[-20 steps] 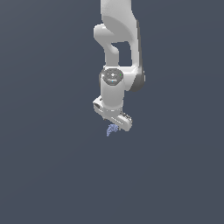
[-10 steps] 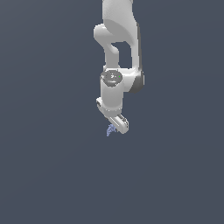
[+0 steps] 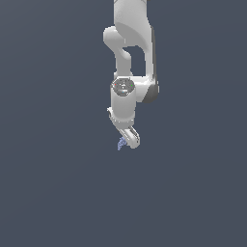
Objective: Pick up the object and move it to a goal position.
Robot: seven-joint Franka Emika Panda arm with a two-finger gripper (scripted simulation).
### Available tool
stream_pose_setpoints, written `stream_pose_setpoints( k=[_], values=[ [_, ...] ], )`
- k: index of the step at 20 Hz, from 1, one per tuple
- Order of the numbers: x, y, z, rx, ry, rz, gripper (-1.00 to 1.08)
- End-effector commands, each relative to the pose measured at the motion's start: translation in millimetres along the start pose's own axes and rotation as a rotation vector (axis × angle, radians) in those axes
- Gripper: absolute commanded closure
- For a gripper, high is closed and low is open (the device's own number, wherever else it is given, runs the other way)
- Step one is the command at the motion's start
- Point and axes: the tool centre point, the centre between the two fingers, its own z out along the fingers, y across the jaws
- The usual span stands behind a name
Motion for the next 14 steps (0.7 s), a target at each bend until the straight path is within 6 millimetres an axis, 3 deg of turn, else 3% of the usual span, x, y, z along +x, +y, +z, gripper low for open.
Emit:
stream_pose_setpoints(
  k=[1,7,14],
  values=[
    [0,0,0,0.000,0.000,0.008,-0.92],
    [0,0,8,0.000,0.000,0.004,-0.92],
    [-1,1,40,0.000,0.000,0.007,-0.92]
  ],
)
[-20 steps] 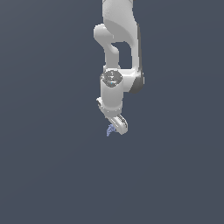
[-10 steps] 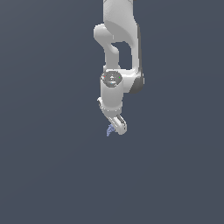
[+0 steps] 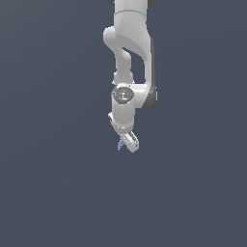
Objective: Pick up the object and move it to a goal position.
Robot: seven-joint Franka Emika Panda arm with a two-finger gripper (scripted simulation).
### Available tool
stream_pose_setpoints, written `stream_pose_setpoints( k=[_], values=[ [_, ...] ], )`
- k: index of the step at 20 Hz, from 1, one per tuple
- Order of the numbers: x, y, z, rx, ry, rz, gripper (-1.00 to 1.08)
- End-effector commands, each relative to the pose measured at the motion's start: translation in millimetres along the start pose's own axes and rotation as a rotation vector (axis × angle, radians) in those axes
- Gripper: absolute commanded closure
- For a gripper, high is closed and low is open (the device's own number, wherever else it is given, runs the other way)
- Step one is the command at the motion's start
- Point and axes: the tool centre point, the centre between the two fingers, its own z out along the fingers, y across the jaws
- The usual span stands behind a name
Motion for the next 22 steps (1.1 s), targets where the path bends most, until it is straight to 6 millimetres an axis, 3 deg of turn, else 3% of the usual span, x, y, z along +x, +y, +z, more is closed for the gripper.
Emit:
stream_pose_setpoints(
  k=[1,6,7,22],
  values=[
    [0.0,0.1,10.0,0.000,0.000,0.001,-0.92],
    [0.2,-0.9,16.7,0.000,0.000,0.001,-0.92],
    [0.2,-0.9,16.7,0.000,0.000,0.001,1.08],
    [6.2,1.6,8.3,0.001,0.000,0.001,1.08]
  ],
)
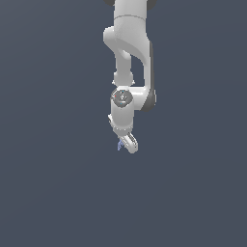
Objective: Pick up the object and move it to a goal position.
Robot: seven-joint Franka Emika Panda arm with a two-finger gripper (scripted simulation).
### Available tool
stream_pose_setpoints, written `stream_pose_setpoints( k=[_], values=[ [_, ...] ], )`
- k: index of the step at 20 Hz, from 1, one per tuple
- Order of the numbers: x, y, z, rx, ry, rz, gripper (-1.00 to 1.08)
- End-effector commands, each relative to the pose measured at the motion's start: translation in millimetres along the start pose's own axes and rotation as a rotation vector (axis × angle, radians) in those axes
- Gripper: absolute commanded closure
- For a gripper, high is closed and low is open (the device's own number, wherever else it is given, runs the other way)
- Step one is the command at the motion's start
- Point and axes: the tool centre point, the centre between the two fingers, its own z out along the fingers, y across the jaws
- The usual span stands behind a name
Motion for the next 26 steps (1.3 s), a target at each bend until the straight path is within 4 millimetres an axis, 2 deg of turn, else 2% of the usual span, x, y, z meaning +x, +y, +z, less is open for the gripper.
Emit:
stream_pose_setpoints(
  k=[1,5,9,26],
  values=[
    [6,2,-7,0.001,0.001,0.001,1.08],
    [21,8,-27,0.001,0.000,0.001,1.08],
    [43,17,-55,0.001,0.000,0.002,1.08],
    [160,60,-207,0.000,0.001,0.002,1.08]
  ],
)
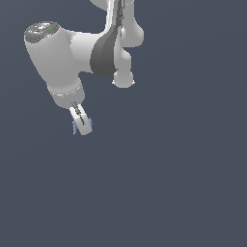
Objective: Pick up the object and move it to a goal position.
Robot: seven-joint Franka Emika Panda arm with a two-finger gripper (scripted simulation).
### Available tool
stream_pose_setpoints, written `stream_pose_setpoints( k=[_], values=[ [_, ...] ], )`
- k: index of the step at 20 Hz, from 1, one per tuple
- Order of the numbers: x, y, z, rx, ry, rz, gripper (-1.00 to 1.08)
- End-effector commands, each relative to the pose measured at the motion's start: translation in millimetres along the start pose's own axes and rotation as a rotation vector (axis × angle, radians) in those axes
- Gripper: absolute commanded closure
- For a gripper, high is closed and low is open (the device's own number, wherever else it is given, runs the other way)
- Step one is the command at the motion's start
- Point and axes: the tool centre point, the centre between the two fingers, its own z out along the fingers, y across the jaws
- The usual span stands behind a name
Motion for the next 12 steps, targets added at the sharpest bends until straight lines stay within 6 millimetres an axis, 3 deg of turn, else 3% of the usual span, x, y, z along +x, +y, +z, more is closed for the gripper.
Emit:
stream_pose_setpoints(
  k=[1,6,12],
  values=[
    [14,5,-18,-0.001,-0.001,-0.002,1.08],
    [35,10,-43,-0.001,-0.001,-0.002,1.08],
    [48,13,-59,-0.001,-0.001,-0.002,1.08]
  ],
)
